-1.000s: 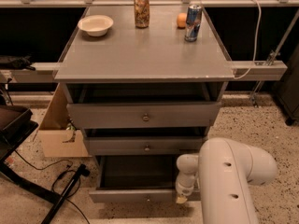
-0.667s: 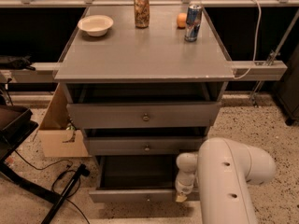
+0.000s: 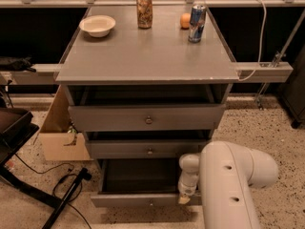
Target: Open bottom drawer
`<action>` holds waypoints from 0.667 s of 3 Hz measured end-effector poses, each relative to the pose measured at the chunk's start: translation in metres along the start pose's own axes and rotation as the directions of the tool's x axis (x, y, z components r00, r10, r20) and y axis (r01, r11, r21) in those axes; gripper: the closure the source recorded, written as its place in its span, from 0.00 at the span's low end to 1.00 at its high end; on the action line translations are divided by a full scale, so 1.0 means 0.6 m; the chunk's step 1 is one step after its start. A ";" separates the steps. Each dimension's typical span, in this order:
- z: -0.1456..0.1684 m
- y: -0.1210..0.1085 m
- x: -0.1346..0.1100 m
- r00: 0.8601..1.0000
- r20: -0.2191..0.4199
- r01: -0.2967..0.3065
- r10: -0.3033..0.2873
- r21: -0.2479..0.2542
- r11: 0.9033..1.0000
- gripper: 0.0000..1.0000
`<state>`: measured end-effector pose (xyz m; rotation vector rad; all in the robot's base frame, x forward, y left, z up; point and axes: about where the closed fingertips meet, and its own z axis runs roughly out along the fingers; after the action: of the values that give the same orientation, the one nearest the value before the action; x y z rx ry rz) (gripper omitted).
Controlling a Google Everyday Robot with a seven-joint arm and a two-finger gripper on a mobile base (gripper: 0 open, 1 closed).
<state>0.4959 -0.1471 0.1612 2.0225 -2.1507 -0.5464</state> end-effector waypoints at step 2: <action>-0.005 -0.014 -0.004 1.000 0.000 0.000 0.000 0.000 1.000 1.00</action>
Offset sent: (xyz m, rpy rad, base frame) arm -0.5611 -0.0096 0.0901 0.4034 0.8610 -0.4876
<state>0.5052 -0.1455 0.1612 2.0225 -2.1508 -0.5465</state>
